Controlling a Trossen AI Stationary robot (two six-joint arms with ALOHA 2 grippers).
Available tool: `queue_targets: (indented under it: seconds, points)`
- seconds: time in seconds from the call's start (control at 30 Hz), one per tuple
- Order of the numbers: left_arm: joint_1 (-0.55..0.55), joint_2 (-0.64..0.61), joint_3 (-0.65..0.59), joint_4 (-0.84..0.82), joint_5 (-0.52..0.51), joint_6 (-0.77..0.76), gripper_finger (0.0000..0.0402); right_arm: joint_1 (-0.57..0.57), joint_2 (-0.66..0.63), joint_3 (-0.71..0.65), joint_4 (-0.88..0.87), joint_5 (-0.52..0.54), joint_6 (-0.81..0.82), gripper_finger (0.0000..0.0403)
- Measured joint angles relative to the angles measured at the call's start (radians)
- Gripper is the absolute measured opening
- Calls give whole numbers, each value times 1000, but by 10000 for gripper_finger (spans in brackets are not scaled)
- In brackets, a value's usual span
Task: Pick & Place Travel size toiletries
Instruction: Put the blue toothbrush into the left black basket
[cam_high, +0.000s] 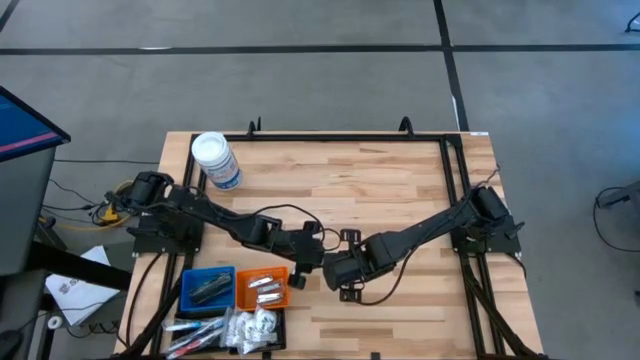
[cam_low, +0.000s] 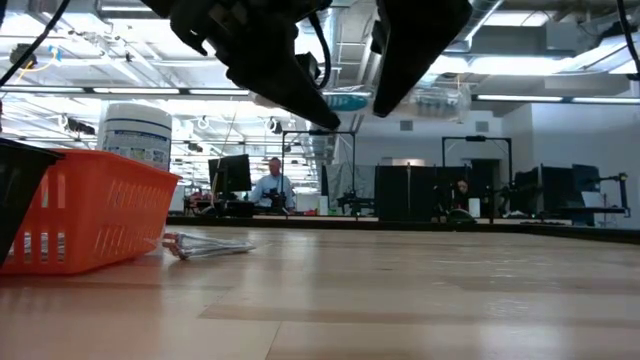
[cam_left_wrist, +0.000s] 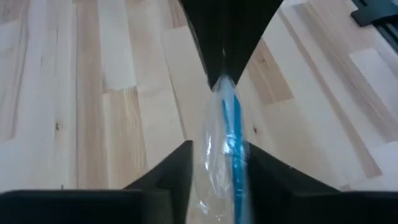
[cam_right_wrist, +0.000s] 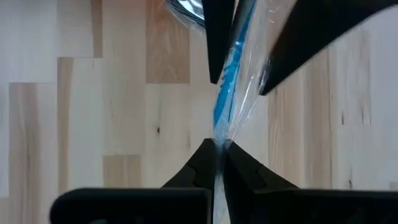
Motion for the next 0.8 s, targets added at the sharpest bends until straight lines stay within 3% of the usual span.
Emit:
queue_targets:
  seconds: [0.2, 0.43, 0.53, 0.67, 0.8]
  points:
    - [-4, -8, 0, -2, 27, -41, 19, 0, 0, 1, 11, 2, 0, 32]
    - [-40, -28, 3, -110, 51, -249, 11, 25, 0, 106, -61, 23, -75, 109]
    - [-97, -57, 3, -174, 5, -377, 11, 62, -18, 166, -102, 150, -99, 127]
    - [-214, -136, 3, -319, -86, -605, 11, 132, -106, 166, -58, 452, -135, 136]
    - [-364, -226, 3, -466, -194, -959, 11, 162, -197, 108, 73, 525, -212, 138]
